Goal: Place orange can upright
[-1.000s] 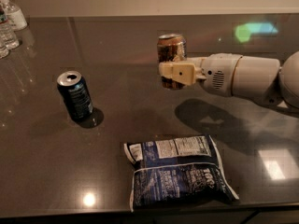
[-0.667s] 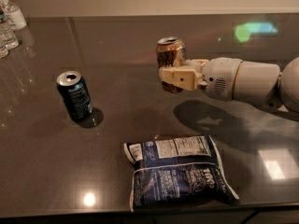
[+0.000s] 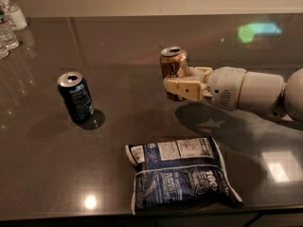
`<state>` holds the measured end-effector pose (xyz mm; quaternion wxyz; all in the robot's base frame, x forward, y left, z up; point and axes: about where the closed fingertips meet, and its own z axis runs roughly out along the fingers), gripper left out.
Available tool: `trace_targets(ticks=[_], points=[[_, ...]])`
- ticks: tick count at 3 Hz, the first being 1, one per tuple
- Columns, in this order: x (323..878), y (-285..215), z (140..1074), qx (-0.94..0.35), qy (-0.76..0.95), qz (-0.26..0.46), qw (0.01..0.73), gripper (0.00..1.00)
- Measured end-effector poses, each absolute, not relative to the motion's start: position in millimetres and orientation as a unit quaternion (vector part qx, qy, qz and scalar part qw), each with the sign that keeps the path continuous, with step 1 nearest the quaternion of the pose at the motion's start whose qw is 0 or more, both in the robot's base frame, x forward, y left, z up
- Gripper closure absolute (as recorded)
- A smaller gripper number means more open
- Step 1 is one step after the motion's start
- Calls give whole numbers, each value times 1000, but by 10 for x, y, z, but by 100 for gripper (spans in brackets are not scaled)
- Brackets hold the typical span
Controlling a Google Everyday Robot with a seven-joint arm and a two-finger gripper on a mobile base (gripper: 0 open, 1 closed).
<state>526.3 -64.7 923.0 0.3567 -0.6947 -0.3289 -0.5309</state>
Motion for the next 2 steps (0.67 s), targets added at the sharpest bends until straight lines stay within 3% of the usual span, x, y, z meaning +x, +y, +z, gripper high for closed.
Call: trace_targets(ticks=[2], points=[[5197,-681,9062,-685,-333,-537,364,100]])
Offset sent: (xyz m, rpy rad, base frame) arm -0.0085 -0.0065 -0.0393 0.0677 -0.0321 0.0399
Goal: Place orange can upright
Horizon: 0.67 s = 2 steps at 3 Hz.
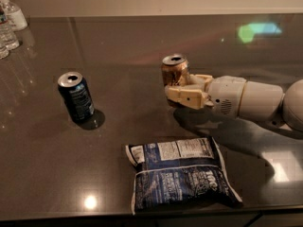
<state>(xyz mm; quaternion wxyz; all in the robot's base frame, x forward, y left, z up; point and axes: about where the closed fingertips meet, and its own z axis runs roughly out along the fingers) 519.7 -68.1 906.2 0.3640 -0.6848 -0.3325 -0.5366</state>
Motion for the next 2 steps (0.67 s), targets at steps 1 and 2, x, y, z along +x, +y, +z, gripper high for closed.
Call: trace_targets(ticks=[1,2], points=[[5191,-680,9024,-682,-332,-537,368,100],[5181,-668,8925,-675,-328,-539,382,100]])
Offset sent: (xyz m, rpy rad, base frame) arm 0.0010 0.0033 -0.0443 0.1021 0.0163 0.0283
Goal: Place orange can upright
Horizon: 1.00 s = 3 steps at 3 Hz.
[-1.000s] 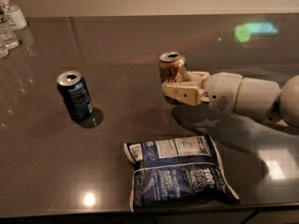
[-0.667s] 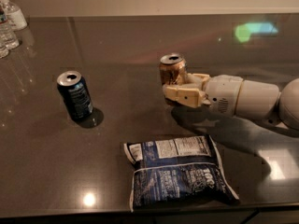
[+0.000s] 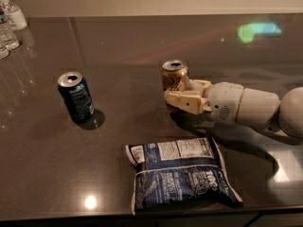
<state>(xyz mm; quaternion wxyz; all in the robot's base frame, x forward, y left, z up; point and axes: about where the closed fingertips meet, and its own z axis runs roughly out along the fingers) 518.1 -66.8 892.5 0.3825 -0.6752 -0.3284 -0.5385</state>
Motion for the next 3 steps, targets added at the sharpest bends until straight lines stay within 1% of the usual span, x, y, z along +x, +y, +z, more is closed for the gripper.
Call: trace_targets(ticks=[3], points=[[5197,-613,8718,-670,-311,-535,409,99]])
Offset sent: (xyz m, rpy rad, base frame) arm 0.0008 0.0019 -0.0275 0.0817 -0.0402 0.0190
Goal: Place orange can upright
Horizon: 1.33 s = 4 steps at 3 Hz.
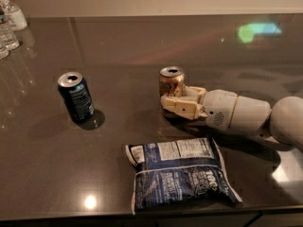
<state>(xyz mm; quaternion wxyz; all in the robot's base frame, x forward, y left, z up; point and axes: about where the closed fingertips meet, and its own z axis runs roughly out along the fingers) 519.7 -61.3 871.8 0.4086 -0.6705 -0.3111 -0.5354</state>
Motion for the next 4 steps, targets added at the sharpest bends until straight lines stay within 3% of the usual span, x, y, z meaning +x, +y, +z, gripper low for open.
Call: trace_targets(ticks=[1,2,4], points=[[5189,-606,8697,-660,-313,-544,413,79],[5185,-577,8702,-662,-310,-540,418,48],[5177,-527,8712,-664,-305,-533,427,0]])
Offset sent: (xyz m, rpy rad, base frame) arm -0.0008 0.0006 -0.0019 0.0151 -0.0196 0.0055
